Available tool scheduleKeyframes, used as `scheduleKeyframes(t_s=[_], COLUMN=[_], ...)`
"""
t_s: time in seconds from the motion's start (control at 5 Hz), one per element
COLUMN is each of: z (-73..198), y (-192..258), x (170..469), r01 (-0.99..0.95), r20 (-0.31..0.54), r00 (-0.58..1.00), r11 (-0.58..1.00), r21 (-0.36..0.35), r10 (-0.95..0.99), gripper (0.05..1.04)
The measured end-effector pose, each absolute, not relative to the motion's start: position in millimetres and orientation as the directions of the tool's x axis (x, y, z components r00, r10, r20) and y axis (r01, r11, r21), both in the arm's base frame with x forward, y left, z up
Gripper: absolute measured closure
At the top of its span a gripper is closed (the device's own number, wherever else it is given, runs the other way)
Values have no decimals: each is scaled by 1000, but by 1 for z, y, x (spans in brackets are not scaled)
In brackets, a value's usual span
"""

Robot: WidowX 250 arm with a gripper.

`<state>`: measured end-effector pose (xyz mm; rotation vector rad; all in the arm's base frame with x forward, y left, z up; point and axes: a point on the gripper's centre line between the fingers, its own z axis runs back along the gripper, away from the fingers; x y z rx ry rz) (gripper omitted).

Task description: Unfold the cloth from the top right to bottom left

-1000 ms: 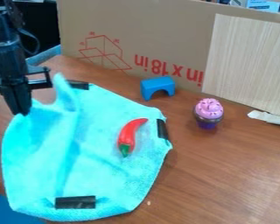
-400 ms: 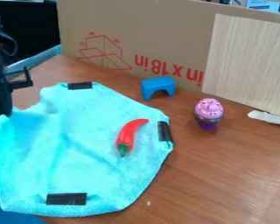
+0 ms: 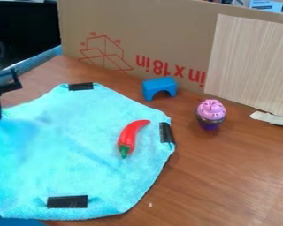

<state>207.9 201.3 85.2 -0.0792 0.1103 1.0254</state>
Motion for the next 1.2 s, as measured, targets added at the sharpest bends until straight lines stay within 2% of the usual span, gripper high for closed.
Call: scheduleKeyframes(t_s=[0.2, 0.4, 0.6, 0.8, 1.0, 1.2], z=[92, 100, 110, 116, 120, 151], y=[204, 206, 205, 204, 186, 147], x=[205, 201, 207, 211, 223, 237], r01=[-867, -866, -815, -760, -680, -563], r20=[-105, -61, -47, -88, -110, -58], r00=[494, 486, 552, 610, 703, 820], r11=[498, 490, 550, 613, 710, 820], r21=[10, 102, 183, 216, 185, 100], r10=[863, 872, 833, 788, 702, 570], gripper=[847, 580, 275, 83, 82, 82])
